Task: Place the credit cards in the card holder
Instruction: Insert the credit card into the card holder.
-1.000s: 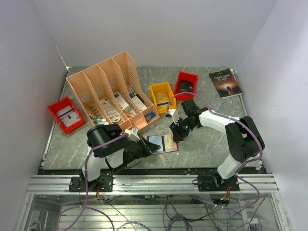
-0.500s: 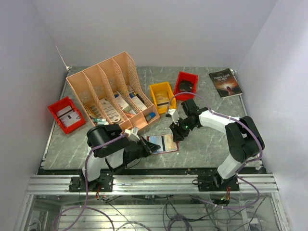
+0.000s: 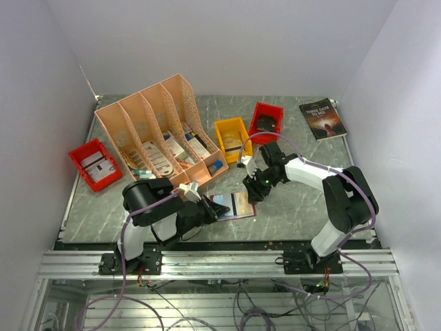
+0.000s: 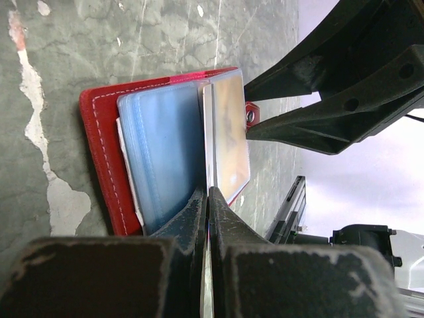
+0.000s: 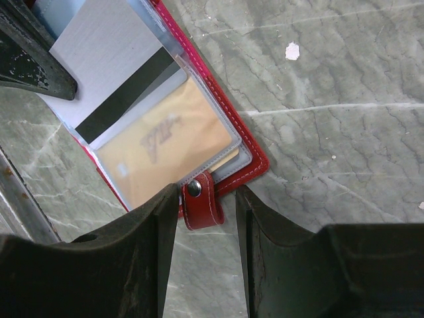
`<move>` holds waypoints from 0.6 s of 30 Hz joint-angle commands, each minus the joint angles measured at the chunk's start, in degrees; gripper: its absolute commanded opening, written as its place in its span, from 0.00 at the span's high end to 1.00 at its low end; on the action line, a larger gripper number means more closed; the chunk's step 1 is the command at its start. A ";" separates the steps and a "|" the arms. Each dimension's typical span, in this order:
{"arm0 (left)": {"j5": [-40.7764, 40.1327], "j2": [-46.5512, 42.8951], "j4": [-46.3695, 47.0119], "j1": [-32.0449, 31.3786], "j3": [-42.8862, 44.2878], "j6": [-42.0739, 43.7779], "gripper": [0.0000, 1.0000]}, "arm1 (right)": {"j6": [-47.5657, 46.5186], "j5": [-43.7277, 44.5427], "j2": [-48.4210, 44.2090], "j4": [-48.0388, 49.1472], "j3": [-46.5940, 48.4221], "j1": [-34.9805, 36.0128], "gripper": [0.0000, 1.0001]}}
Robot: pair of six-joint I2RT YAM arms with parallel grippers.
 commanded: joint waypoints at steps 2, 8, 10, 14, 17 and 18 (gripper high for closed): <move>-2.72 0.29 2.43 0.10 1.05 2.80 0.93 | -0.72 0.13 1.06 -0.36 0.66 0.06 0.60; -2.95 2.53 5.96 -0.65 0.45 0.90 0.93 | -0.77 0.13 1.00 -0.38 0.66 0.06 0.60; -3.14 3.22 6.76 -1.04 0.30 0.06 0.93 | -0.73 0.13 1.01 -0.35 0.66 0.06 0.60; -3.59 4.14 7.29 -2.48 0.58 -1.32 0.93 | -0.73 0.13 1.07 -0.37 0.66 0.06 0.60; -4.50 4.32 6.92 -3.34 0.73 -1.96 0.93 | -0.72 0.13 1.02 -0.38 0.66 0.06 0.60; -4.73 4.23 6.59 -3.51 0.80 -2.06 0.93 | -0.76 0.13 1.05 -0.38 0.66 0.06 0.60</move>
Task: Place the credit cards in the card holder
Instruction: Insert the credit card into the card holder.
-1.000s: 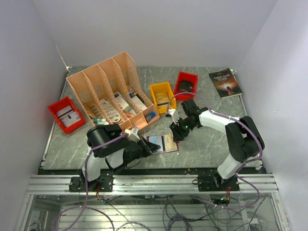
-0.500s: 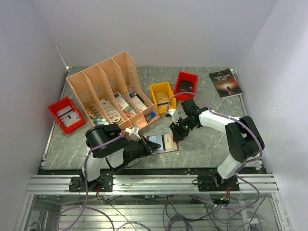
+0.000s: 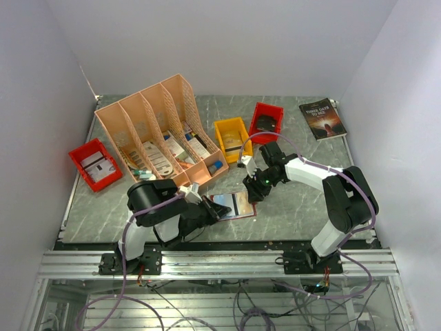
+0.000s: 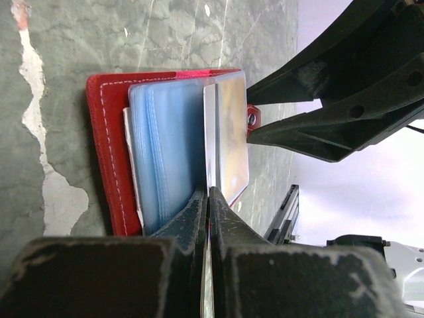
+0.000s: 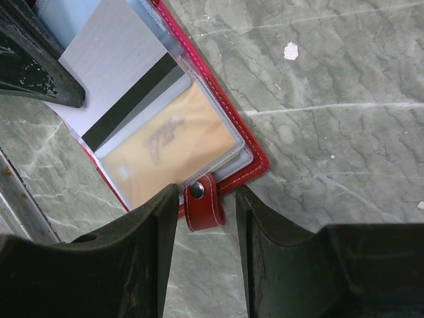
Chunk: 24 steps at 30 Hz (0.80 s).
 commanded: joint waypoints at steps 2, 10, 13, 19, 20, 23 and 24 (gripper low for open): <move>-2.64 1.80 4.99 -1.71 0.07 0.82 0.93 | -0.68 0.11 1.09 -0.40 0.66 0.06 0.60; -2.27 0.86 2.24 -2.02 1.19 0.74 0.92 | -0.69 -0.14 1.29 -0.49 0.74 0.15 0.60; -1.24 0.98 1.31 -2.10 1.87 0.60 0.91 | -0.71 -0.24 1.28 -0.55 0.75 0.23 0.60; -0.49 0.42 -0.69 -2.28 2.05 0.05 0.90 | -0.50 -0.29 0.68 -0.50 0.84 0.15 0.59; -0.40 0.10 -1.35 -2.33 2.04 0.03 0.89 | -0.44 -0.33 0.47 -0.49 0.84 0.16 0.59; -0.43 -0.80 -2.93 -2.37 1.87 0.03 0.88 | -0.89 -0.26 -0.23 -0.80 1.07 -0.08 0.57; -0.48 -1.03 -3.30 -2.37 1.82 -0.04 0.87 | -0.98 -0.29 -0.66 -0.83 1.05 -0.30 0.55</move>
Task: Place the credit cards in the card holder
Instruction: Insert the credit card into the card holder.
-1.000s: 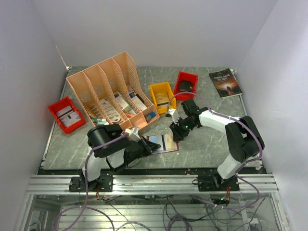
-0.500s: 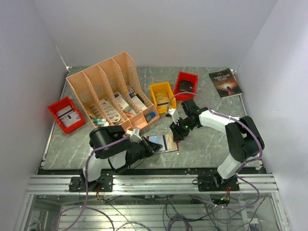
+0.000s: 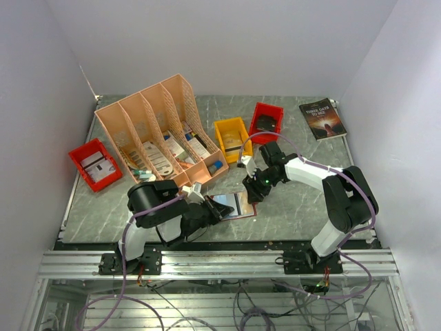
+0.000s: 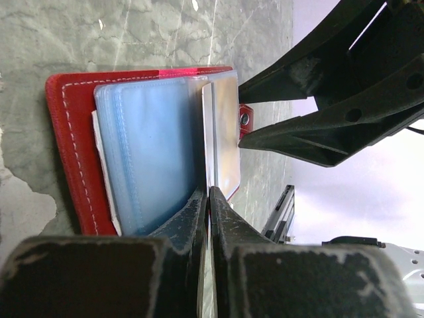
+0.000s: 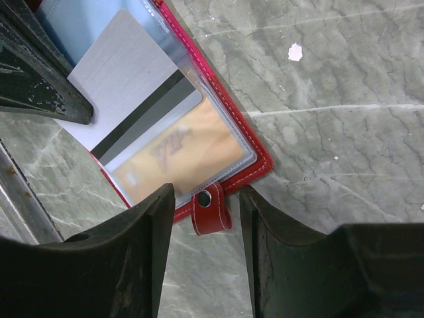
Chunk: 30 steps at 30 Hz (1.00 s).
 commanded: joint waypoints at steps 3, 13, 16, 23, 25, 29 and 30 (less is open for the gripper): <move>1.23 -0.80 -2.89 -0.75 0.07 0.81 0.82 | -1.94 -0.83 -2.82 -0.59 0.46 -1.20 0.48; 2.25 1.65 0.96 -0.67 -0.35 1.29 0.74 | -0.98 -15.08 -10.51 -0.77 2.09 -3.66 0.64; 2.42 1.32 1.09 -0.61 -0.43 1.63 0.74 | 3.26 -21.28 -6.81 -1.31 4.79 -2.04 0.96; 2.33 -1.01 -1.53 -0.58 -0.68 2.77 0.73 | 16.04 -12.58 0.93 2.67 11.21 5.25 1.00; 2.17 -0.88 -1.16 -0.61 -0.75 2.69 0.73 | 19.72 -9.92 1.93 3.63 12.76 7.76 1.00; 2.58 0.25 -0.09 -0.63 -0.43 2.61 0.73 | 25.02 -5.03 5.67 2.92 15.58 12.42 1.00; 2.66 0.49 0.19 -0.59 -0.25 2.59 0.73 | 25.53 -3.58 6.06 2.94 15.71 13.44 1.00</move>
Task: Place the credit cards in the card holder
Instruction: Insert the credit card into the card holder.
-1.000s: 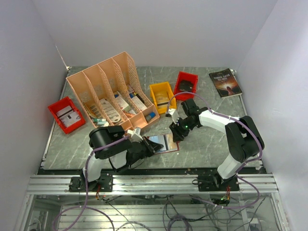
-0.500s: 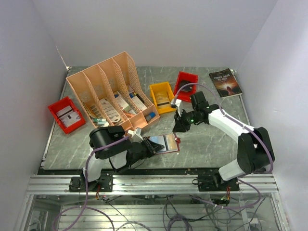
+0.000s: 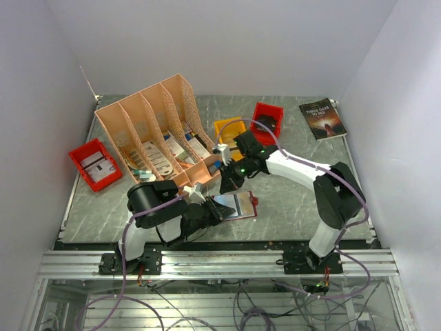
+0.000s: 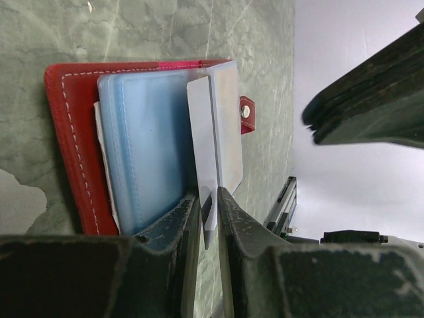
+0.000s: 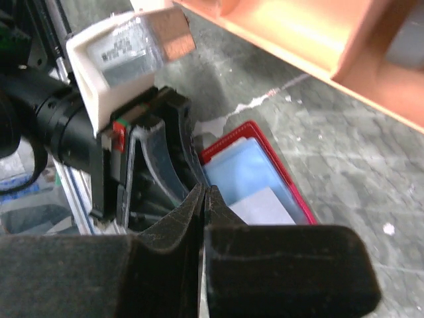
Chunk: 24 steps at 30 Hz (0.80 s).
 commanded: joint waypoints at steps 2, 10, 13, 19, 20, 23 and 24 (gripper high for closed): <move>1.42 1.42 1.46 -0.34 -0.13 2.00 0.73 | 8.42 10.28 3.14 1.54 2.11 5.12 1.00; 0.99 2.07 2.98 -0.34 -0.81 1.83 0.73 | 10.15 21.35 4.65 2.21 1.47 9.07 1.00; 1.15 2.13 2.93 -0.27 -0.69 1.89 0.73 | 9.68 23.78 5.27 2.05 0.93 11.01 1.00; 1.14 1.03 1.63 0.01 -0.85 2.26 0.73 | 7.88 28.57 5.10 -0.21 0.58 13.23 1.00; 1.16 0.89 1.40 0.08 -0.85 2.34 0.73 | 7.59 29.25 4.90 -0.46 0.43 13.41 1.00; 1.33 0.51 0.88 0.22 -0.86 2.59 0.72 | 6.74 31.04 4.51 -0.94 -0.35 13.61 1.00; 1.40 0.43 0.88 0.34 -0.81 2.61 0.72 | 6.49 31.39 4.48 -1.13 -0.54 13.57 1.00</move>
